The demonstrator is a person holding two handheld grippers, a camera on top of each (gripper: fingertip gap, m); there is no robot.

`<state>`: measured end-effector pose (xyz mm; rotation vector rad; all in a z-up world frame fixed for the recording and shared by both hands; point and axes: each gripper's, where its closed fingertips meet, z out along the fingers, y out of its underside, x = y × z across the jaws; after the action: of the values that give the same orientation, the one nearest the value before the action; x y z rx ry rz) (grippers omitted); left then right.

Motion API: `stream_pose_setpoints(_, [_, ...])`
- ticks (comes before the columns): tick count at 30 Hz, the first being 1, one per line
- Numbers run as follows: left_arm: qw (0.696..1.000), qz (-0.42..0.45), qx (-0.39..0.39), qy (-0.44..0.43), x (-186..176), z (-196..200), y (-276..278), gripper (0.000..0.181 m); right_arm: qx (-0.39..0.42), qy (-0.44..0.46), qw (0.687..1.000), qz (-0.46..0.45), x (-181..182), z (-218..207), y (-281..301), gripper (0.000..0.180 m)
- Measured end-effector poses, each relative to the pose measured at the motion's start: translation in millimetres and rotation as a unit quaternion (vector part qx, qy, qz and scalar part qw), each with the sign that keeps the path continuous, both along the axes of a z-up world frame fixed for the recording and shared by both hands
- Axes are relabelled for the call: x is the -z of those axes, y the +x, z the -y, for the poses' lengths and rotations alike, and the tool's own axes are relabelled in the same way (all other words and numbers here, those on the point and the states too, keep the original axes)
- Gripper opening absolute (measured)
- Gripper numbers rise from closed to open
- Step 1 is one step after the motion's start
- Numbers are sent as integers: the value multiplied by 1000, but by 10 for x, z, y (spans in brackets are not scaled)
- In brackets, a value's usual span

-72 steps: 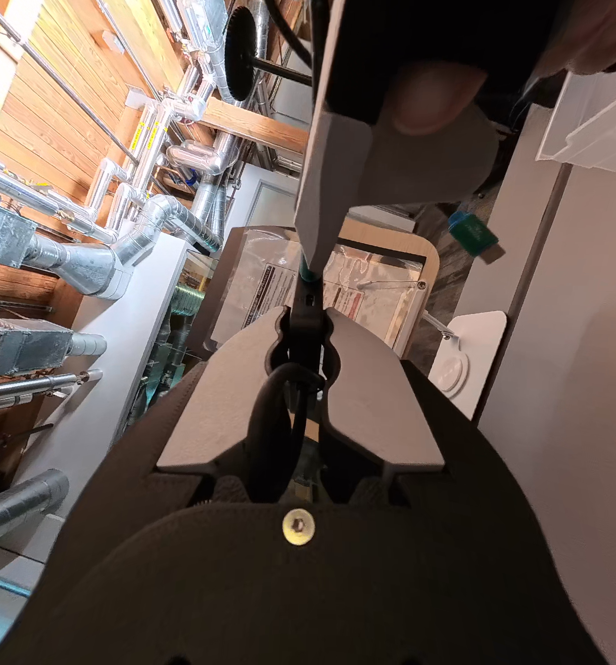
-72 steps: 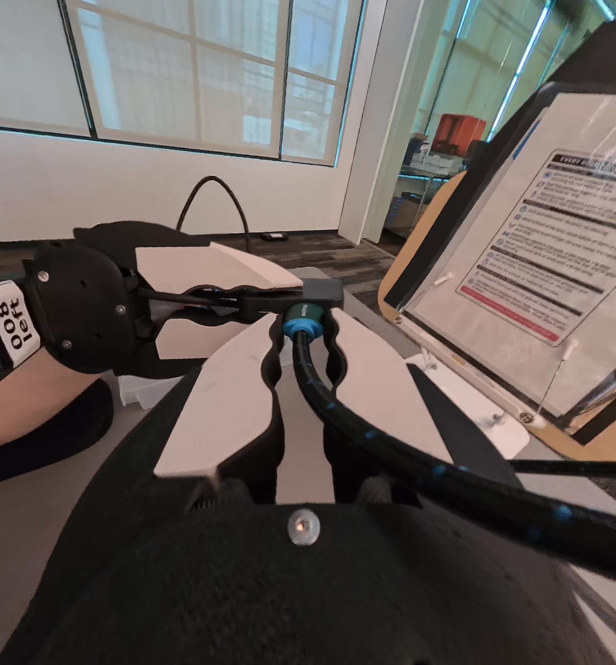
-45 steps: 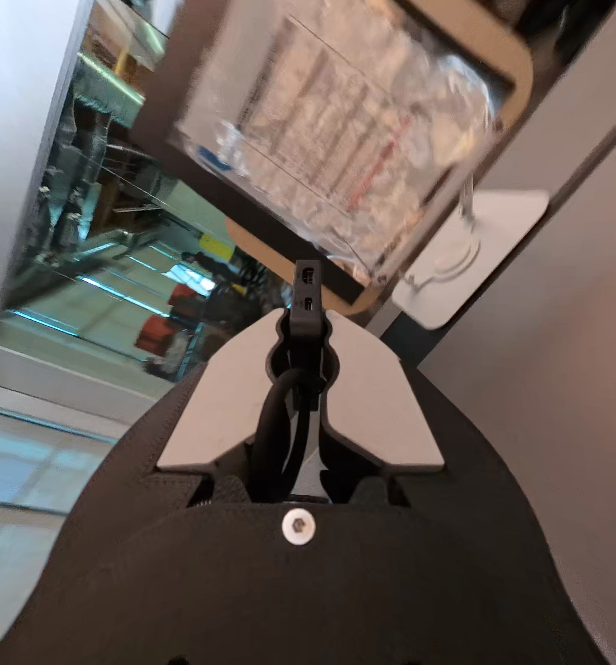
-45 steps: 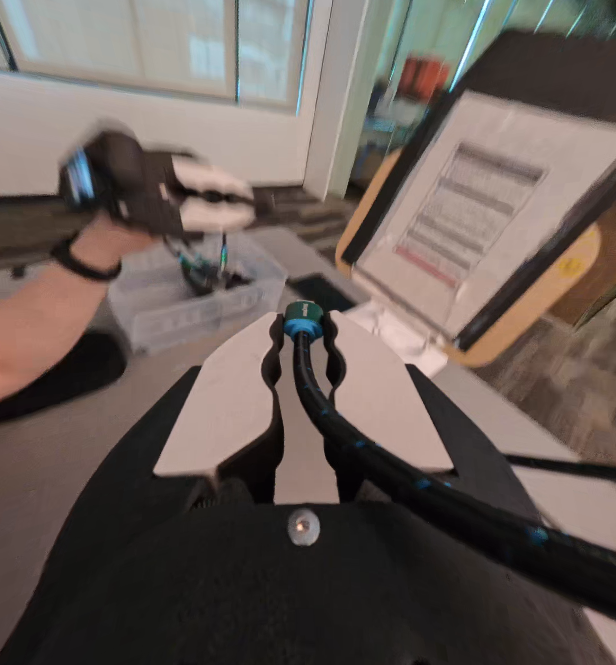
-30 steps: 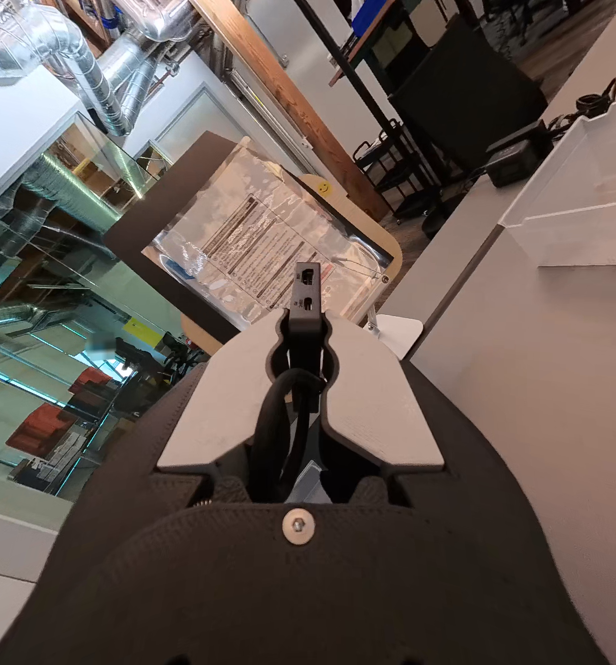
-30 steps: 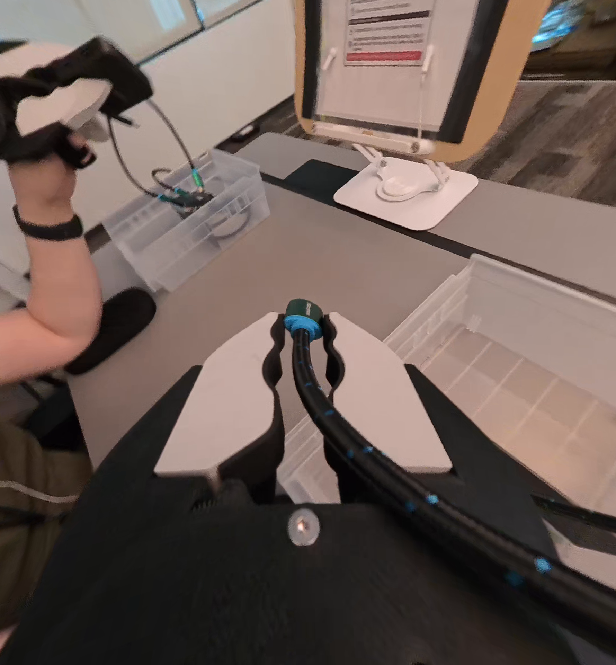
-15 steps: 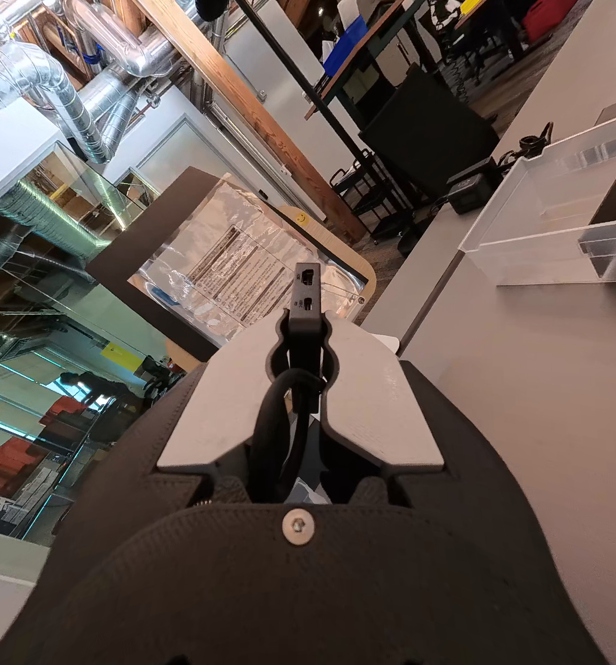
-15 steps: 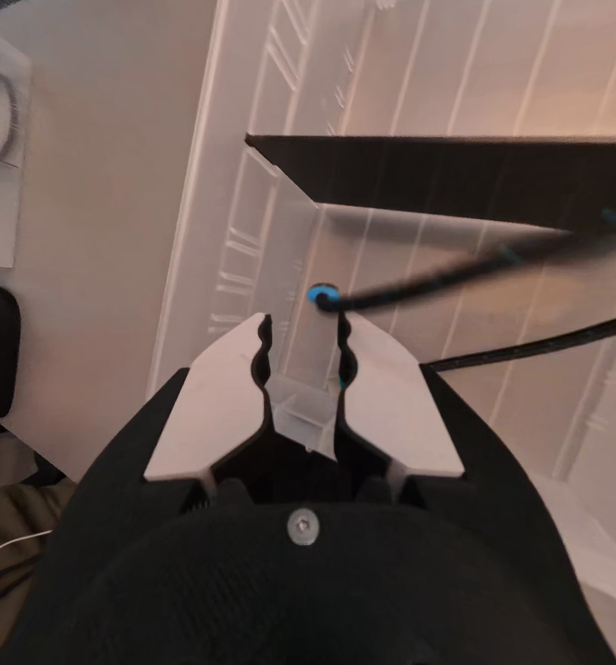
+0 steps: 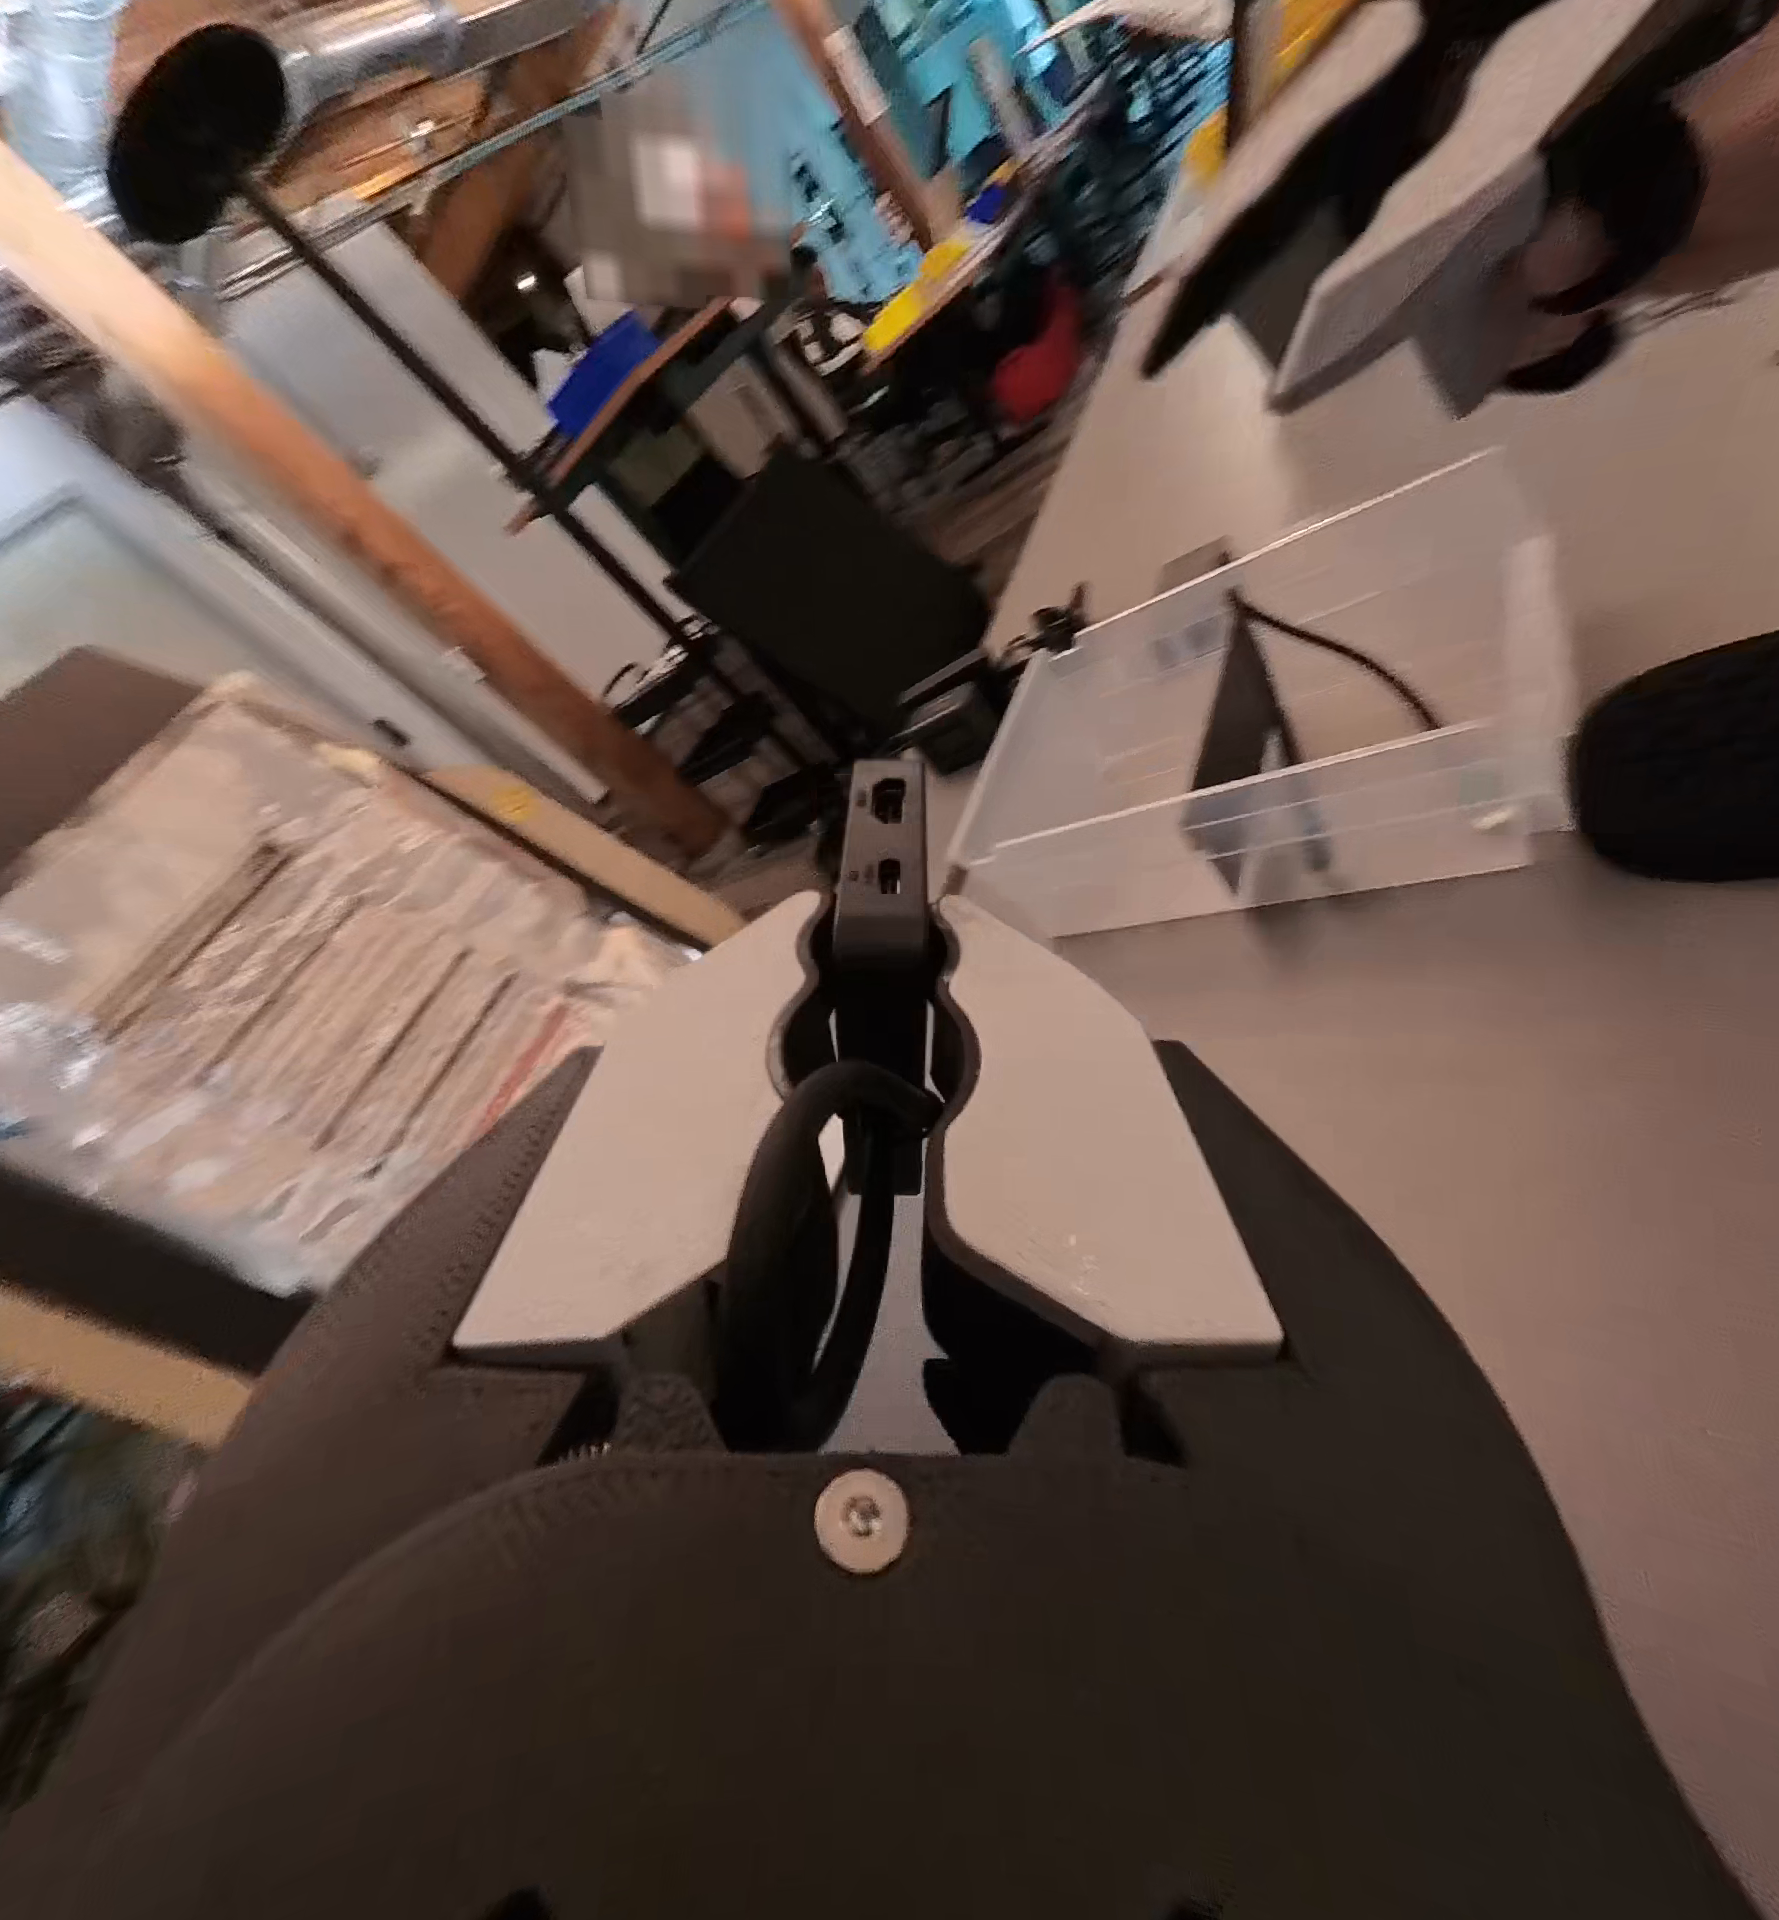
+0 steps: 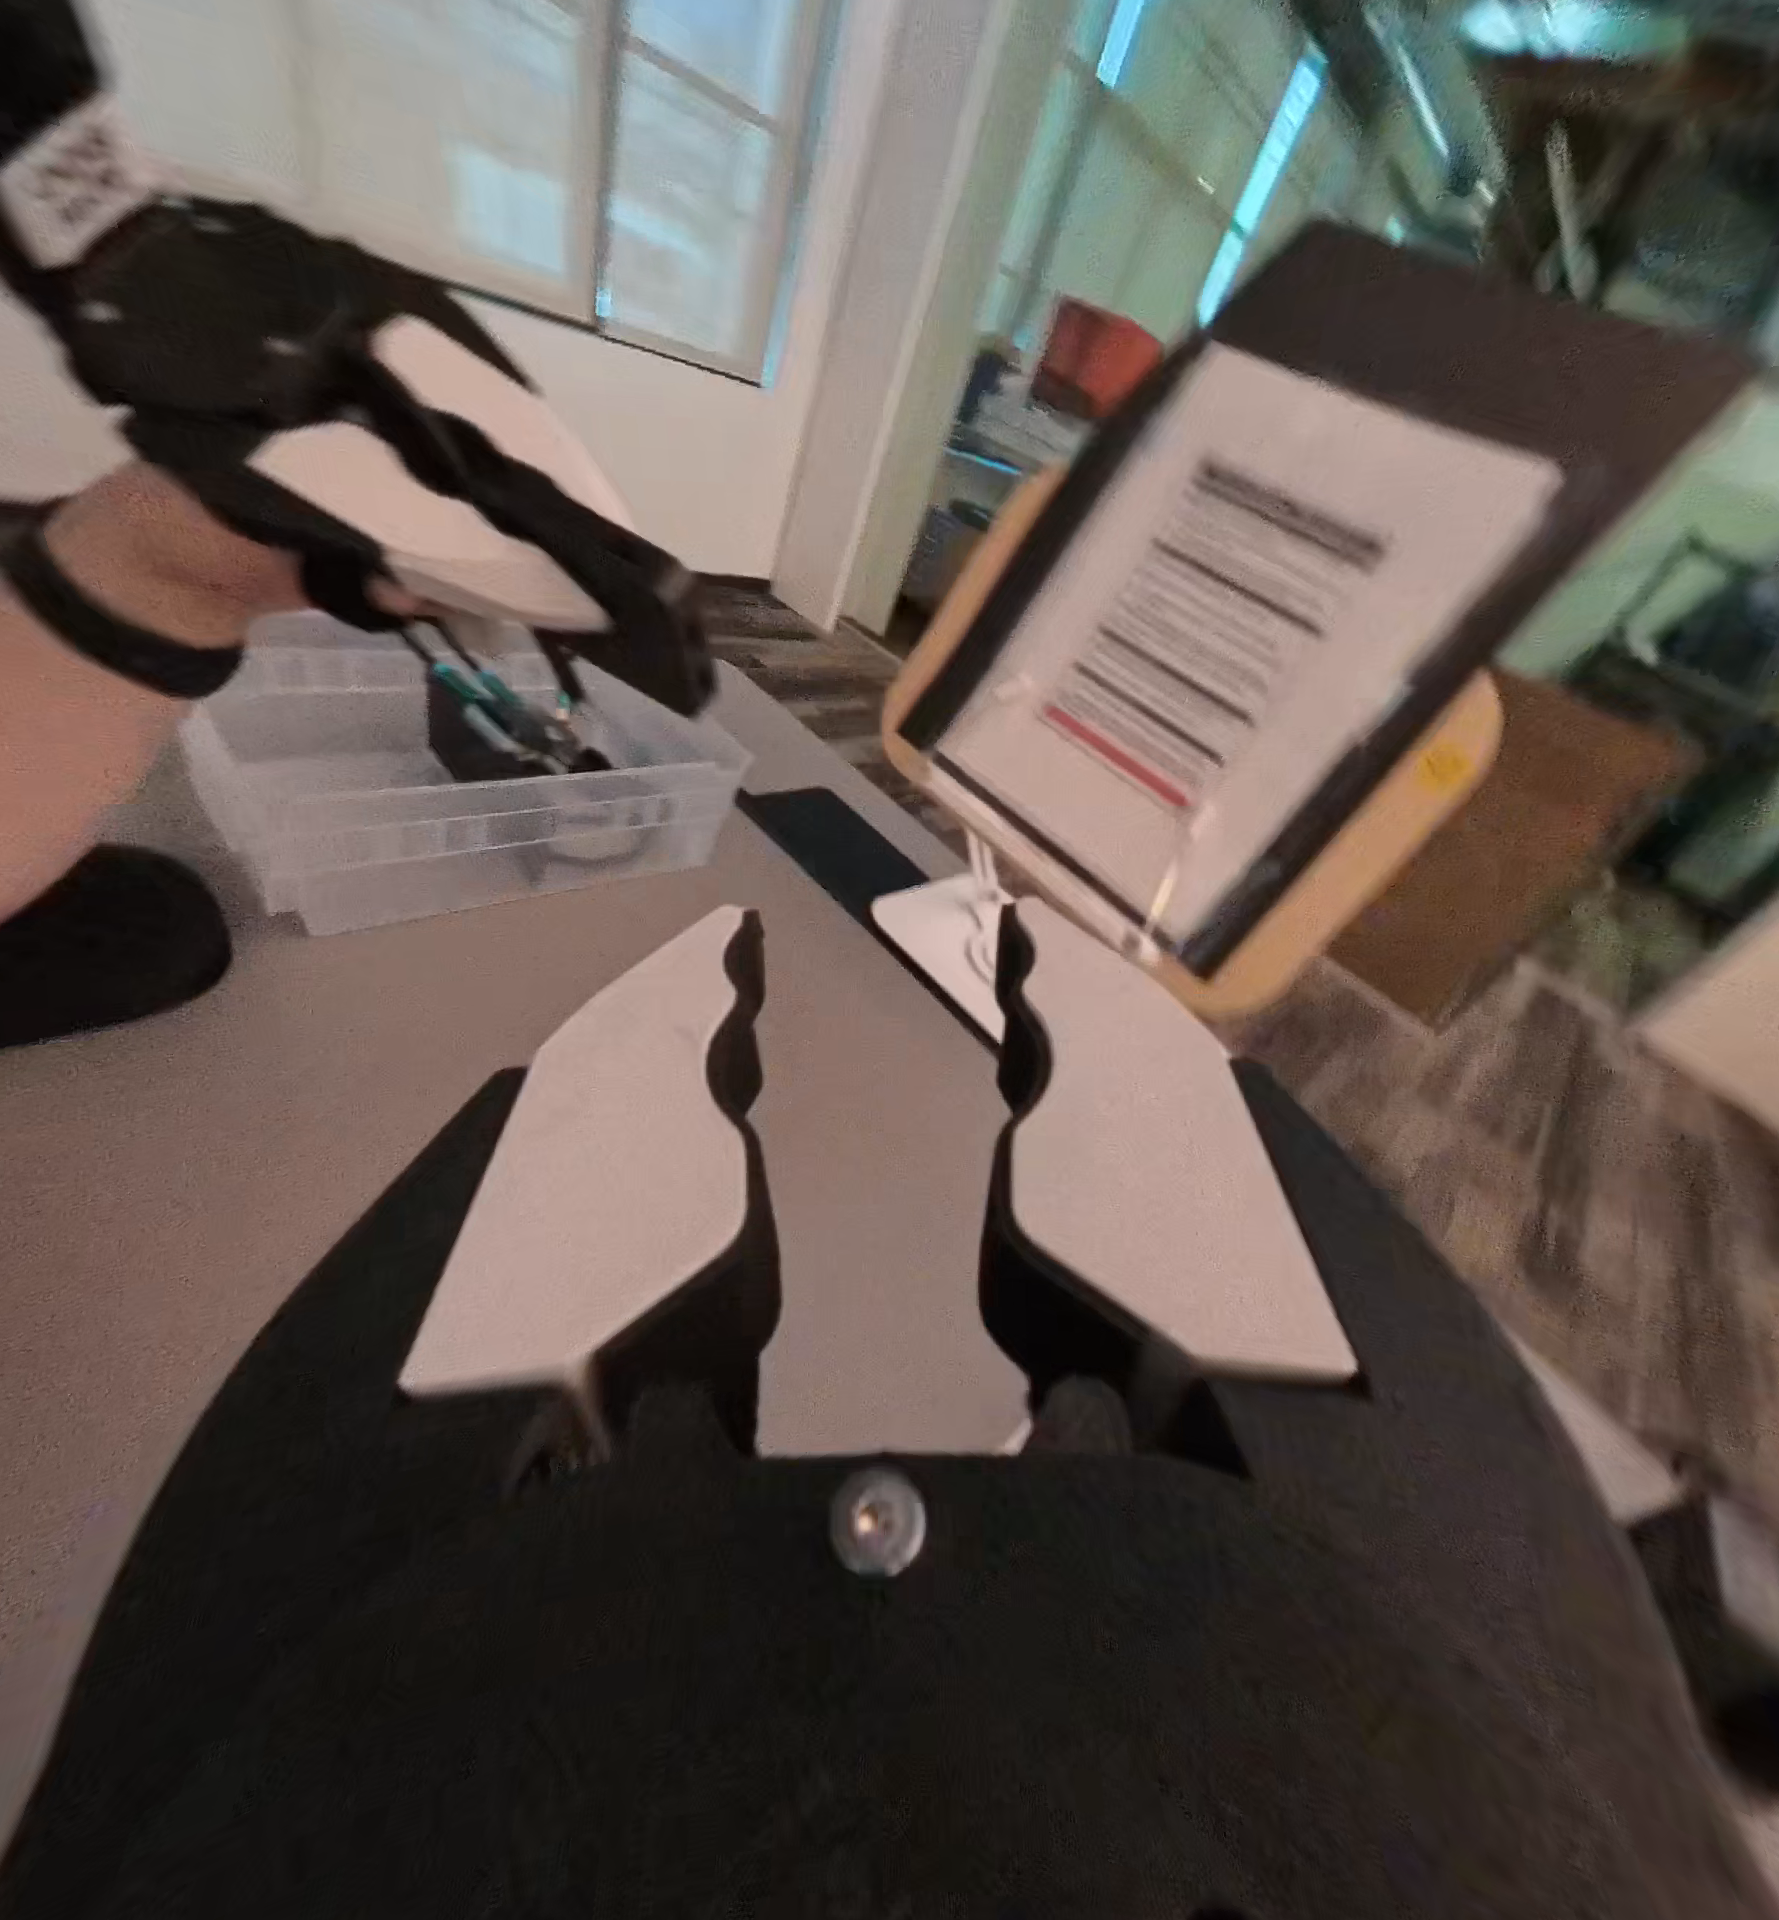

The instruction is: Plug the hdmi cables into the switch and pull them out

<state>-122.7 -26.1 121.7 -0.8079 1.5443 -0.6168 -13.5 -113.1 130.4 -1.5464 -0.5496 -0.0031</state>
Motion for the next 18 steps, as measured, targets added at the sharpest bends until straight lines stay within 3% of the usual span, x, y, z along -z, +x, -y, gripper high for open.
stream_pose_setpoints(3, [999,-23,40,1,126,132,75,13,-88,33,978,185,-26,-187,-670,44])
stream_pose_setpoints(6, [996,-44,69,24,236,248,102,13,-102,34,942,318,96,-452,-886,39])
stream_pose_setpoints(9, [994,-53,81,45,299,321,138,14,-130,-16,928,349,294,-636,-924,34])
stream_pose_setpoints(10, [994,-56,80,45,318,319,158,13,-143,-34,922,360,387,-668,-920,22])
stream_pose_setpoints(12, [994,-66,75,43,397,267,205,14,-149,-43,912,379,510,-729,-890,17])
stream_pose_setpoints(14, [996,-56,58,38,438,166,263,18,-137,-49,927,346,564,-763,-810,15])
stream_pose_setpoints(16, [999,-38,11,24,404,1,312,42,-137,-53,935,322,588,-787,-638,15])
stream_pose_setpoints(18, [999,-27,-26,9,347,-153,294,60,-51,-95,943,316,602,-869,-70,15])
